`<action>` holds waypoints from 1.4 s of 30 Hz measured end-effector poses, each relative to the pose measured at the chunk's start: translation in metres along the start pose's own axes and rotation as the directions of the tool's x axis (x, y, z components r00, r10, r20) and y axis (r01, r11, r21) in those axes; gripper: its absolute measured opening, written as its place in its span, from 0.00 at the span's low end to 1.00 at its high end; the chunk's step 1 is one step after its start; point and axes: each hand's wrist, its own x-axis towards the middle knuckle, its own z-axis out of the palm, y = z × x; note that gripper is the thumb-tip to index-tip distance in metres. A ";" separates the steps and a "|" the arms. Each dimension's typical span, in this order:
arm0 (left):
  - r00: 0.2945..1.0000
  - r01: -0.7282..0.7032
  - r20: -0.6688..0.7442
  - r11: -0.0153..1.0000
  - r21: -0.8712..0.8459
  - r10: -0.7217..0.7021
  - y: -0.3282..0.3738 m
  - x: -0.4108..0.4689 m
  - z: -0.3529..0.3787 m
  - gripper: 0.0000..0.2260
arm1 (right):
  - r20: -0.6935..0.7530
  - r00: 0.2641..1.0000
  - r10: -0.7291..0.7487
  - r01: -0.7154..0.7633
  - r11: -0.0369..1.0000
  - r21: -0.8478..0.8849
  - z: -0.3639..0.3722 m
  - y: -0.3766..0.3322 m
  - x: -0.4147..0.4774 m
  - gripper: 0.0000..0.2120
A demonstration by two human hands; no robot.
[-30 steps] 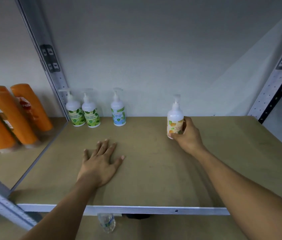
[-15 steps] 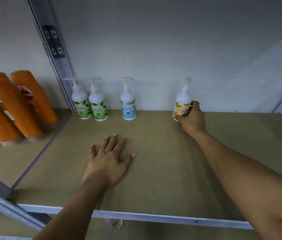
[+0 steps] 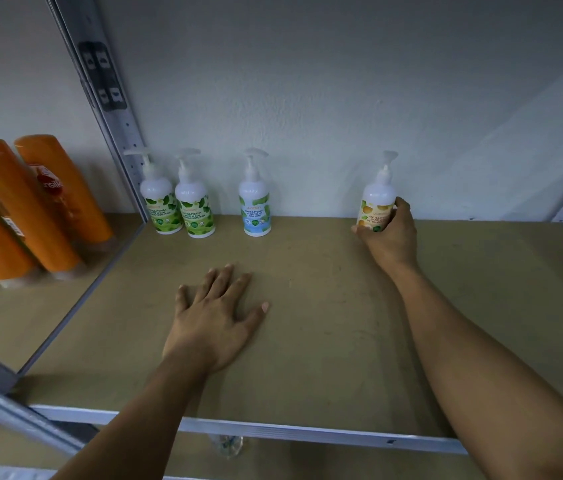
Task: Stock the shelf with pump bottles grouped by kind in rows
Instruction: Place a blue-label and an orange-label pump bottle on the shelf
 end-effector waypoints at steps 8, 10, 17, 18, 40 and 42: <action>1.000 0.004 0.012 1.000 -0.001 -0.004 0.001 0.000 -0.002 0.33 | 0.023 1.000 0.016 -0.016 0.999 0.031 -0.009 -0.003 -0.006 0.35; 1.000 0.007 0.014 1.000 0.001 -0.007 0.001 0.000 -0.001 0.33 | 0.015 1.000 0.016 -0.017 0.999 0.039 -0.008 -0.004 -0.006 0.36; 1.000 0.007 0.009 1.000 0.006 -0.007 0.001 0.000 -0.001 0.34 | 0.023 1.000 -0.003 0.003 1.000 0.018 -0.006 -0.002 -0.001 0.38; 1.000 0.004 0.010 1.000 0.006 -0.004 0.001 0.000 -0.001 0.34 | 0.038 0.999 -0.007 0.006 1.000 0.018 -0.006 -0.002 -0.001 0.37; 1.000 -0.004 0.003 1.000 0.019 0.004 -0.001 0.002 0.001 0.34 | 0.129 0.991 -0.029 0.031 0.999 -0.011 -0.006 0.004 0.003 0.34; 1.000 -0.007 0.006 1.000 0.022 0.007 -0.001 0.002 0.001 0.34 | 0.134 0.991 -0.031 0.033 0.999 -0.014 -0.007 0.003 0.003 0.34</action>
